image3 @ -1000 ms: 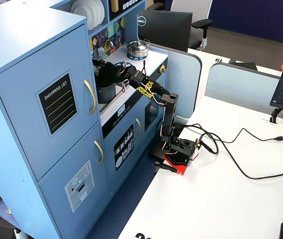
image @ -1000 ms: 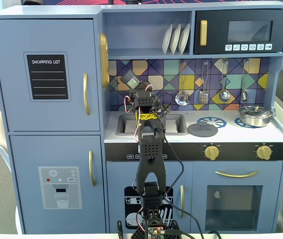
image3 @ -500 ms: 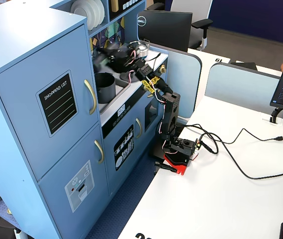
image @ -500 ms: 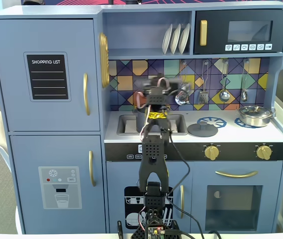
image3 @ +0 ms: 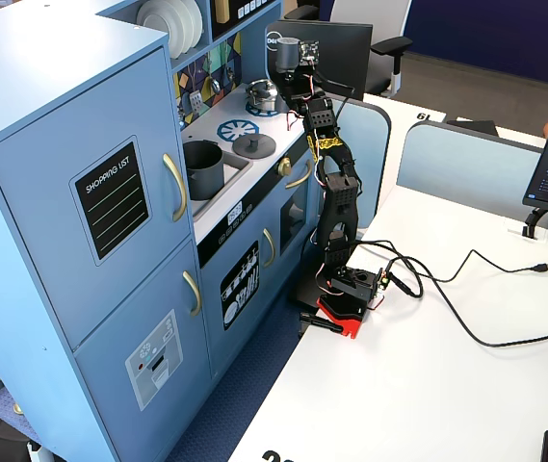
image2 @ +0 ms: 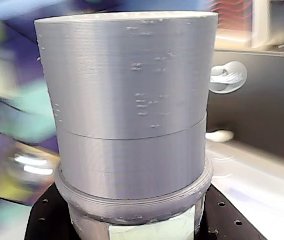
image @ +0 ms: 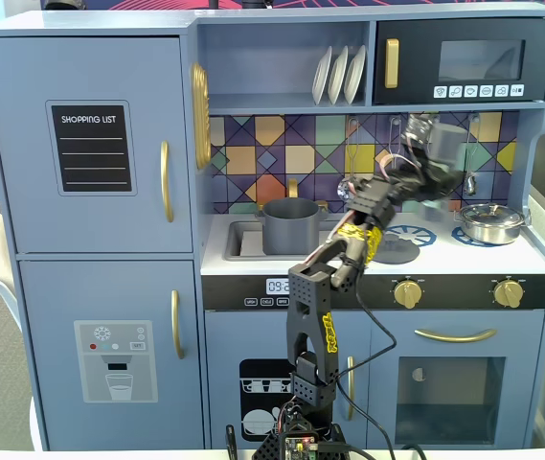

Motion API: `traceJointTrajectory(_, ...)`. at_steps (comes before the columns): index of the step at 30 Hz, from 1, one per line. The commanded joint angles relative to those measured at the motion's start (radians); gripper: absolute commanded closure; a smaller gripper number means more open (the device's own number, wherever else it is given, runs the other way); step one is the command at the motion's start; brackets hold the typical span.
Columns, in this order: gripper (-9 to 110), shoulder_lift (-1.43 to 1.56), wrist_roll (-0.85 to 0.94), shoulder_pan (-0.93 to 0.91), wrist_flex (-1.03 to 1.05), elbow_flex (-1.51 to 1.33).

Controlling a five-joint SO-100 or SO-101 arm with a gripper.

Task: Put salt in the gray recipient

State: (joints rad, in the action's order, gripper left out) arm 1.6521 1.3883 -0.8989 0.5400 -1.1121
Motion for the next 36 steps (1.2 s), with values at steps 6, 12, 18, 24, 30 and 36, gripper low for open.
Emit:
traceJointTrajectory(6, 101, -0.067, 0.101, -0.069, -0.216, -0.077)
traceJointTrajectory(12, 101, -0.100, 0.101, -0.057, -0.284, -0.124)
traceJointTrajectory(18, 101, -0.103, 0.112, -0.025, -0.400, -0.209)
traceJointTrajectory(24, 101, -0.091, 0.114, 0.009, -0.457, -0.258)
traceJointTrajectory(30, 101, -0.089, 0.121, 0.023, -0.491, -0.290)
traceJointTrajectory(36, 101, -0.084, 0.143, 0.018, -0.565, -0.380)
